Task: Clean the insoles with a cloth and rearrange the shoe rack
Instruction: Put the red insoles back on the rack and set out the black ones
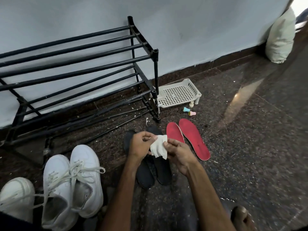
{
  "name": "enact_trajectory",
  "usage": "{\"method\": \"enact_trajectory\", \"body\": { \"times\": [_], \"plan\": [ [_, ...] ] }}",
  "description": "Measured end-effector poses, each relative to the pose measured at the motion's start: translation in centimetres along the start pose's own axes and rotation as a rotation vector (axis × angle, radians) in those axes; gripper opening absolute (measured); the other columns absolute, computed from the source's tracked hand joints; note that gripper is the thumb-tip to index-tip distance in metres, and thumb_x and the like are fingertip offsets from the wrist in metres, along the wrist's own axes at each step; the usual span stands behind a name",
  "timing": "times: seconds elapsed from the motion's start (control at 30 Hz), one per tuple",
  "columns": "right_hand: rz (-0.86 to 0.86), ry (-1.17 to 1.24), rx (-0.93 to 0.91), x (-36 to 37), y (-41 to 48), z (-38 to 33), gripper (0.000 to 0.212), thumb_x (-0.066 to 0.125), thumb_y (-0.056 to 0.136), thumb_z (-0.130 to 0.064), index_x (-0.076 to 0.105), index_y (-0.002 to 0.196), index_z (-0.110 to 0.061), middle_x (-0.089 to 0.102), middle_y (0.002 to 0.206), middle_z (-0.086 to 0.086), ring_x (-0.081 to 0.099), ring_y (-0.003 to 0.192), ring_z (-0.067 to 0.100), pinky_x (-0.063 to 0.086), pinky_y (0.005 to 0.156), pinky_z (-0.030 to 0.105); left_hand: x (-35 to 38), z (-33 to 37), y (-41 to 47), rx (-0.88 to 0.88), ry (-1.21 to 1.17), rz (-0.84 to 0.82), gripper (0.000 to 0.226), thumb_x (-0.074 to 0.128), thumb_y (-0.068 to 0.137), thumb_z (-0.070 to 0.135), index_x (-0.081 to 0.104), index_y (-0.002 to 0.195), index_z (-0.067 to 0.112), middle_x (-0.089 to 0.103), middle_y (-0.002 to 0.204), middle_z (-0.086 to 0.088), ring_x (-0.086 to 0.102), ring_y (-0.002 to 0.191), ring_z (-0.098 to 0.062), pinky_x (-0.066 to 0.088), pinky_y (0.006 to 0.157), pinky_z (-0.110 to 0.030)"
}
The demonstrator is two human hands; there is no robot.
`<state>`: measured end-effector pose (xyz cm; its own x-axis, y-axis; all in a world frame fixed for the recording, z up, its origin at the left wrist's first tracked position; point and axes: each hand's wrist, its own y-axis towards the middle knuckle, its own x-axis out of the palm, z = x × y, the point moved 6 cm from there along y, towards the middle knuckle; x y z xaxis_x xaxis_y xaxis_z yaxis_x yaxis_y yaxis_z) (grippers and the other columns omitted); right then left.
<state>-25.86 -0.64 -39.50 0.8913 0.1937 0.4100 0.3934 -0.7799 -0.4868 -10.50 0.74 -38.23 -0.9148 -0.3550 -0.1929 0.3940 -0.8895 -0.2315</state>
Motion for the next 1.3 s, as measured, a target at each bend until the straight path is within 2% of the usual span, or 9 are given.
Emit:
{"method": "enact_trajectory", "body": {
  "times": [0.23, 0.33, 0.4, 0.5, 0.63, 0.87, 0.97, 1.13, 1.3],
  "plan": [
    [0.073, -0.412, -0.047, -3.0, 7.8, -10.9, 0.01, 0.071, 0.084, -0.004, 0.066, 0.092, -0.001, 0.072, 0.088, 0.013, 0.067, 0.071, 0.021, 0.056, 0.059, 0.029, 3.7, 5.0, 6.7, 0.034, -0.078, 0.055, 0.006, 0.068, 0.092, 0.018, 0.068, 0.088, 0.013, 0.068, 0.078, -0.006, 0.058, 0.053, -0.011, 0.045, 0.039, -0.021],
    [0.161, -0.582, -0.148, -4.1, 11.9, -16.1, 0.011, 0.073, 0.083, -0.004, 0.062, 0.08, -0.006, 0.065, 0.073, 0.009, 0.06, 0.055, 0.016, 0.048, 0.045, 0.022, 6.4, 4.9, 10.0, -0.015, -0.162, -0.007, 0.002, 0.063, 0.095, 0.015, 0.065, 0.097, 0.016, 0.07, 0.09, -0.006, 0.064, 0.063, -0.012, 0.051, 0.046, -0.024],
    [0.255, -0.636, -0.233, -5.2, 14.8, -19.2, 0.011, 0.073, 0.083, -0.006, 0.065, 0.091, -0.005, 0.065, 0.079, 0.012, 0.061, 0.057, 0.016, 0.05, 0.045, 0.024, 8.1, 3.8, 11.9, -0.056, -0.171, -0.031, 0.016, 0.061, 0.097, 0.015, 0.064, 0.112, 0.015, 0.07, 0.107, -0.005, 0.066, 0.08, -0.015, 0.054, 0.053, -0.027],
    [0.355, -0.6, -0.283, -6.5, 19.1, -21.6, 0.028, 0.073, 0.084, -0.007, 0.065, 0.111, -0.002, 0.068, 0.099, 0.016, 0.065, 0.079, 0.025, 0.057, 0.066, 0.038, 9.1, 1.6, 13.1, -0.101, -0.216, 0.003, 0.027, 0.058, 0.098, 0.017, 0.06, 0.125, 0.014, 0.068, 0.115, -0.002, 0.068, 0.089, -0.017, 0.058, 0.066, -0.036],
    [0.311, -0.598, -0.213, -5.7, 24.6, -21.8, 0.031, 0.068, 0.087, 0.0, 0.062, 0.117, 0.003, 0.064, 0.102, 0.017, 0.061, 0.086, 0.024, 0.055, 0.061, 0.031, 9.6, -0.3, 13.9, -0.108, -0.216, -0.027, 0.026, 0.057, 0.099, 0.021, 0.061, 0.124, 0.017, 0.07, 0.115, 0.0, 0.071, 0.094, -0.022, 0.058, 0.077, -0.044],
    [0.191, -0.608, -0.149, -1.0, 32.4, -21.4, 0.031, 0.062, 0.091, 0.0, 0.061, 0.122, 0.002, 0.064, 0.118, 0.02, 0.065, 0.1, 0.03, 0.057, 0.084, 0.04, 8.3, -1.6, 15.8, -0.062, -0.151, 0.008, 0.02, 0.054, 0.1, 0.021, 0.069, 0.113, 0.019, 0.074, 0.106, 0.005, 0.07, 0.082, -0.007, 0.053, 0.06, -0.023],
    [0.165, -0.692, -0.087, 0.1, 34.4, -19.7, 0.025, 0.064, 0.091, -0.002, 0.062, 0.115, 0.004, 0.064, 0.111, 0.02, 0.065, 0.102, 0.031, 0.06, 0.077, 0.04, 8.1, -2.6, 15.7, -0.076, -0.147, 0.025, 0.02, 0.054, 0.1, 0.019, 0.069, 0.112, 0.02, 0.074, 0.104, 0.007, 0.071, 0.081, -0.007, 0.054, 0.062, -0.026],
    [0.489, -1.143, -0.23, -1.3, 34.9, -19.4, 0.034, 0.062, 0.086, -0.014, 0.062, 0.118, -0.004, 0.065, 0.118, 0.015, 0.062, 0.112, 0.031, 0.053, 0.089, 0.035, 8.1, -3.1, 15.3, -0.082, -0.119, 0.045, 0.02, 0.054, 0.1, 0.018, 0.069, 0.112, 0.021, 0.074, 0.103, 0.006, 0.071, 0.078, -0.007, 0.055, 0.061, -0.025],
    [0.524, -1.079, -0.284, -1.6, 33.4, -19.3, 0.026, 0.062, 0.083, -0.008, 0.071, 0.107, -0.01, 0.069, 0.112, 0.01, 0.065, 0.107, 0.026, 0.052, 0.086, 0.029, 8.8, -2.3, 14.3, -0.083, -0.145, 0.028, 0.019, 0.054, 0.1, 0.019, 0.068, 0.112, 0.021, 0.074, 0.103, 0.005, 0.072, 0.084, -0.015, 0.056, 0.064, -0.03]
  ]
}}
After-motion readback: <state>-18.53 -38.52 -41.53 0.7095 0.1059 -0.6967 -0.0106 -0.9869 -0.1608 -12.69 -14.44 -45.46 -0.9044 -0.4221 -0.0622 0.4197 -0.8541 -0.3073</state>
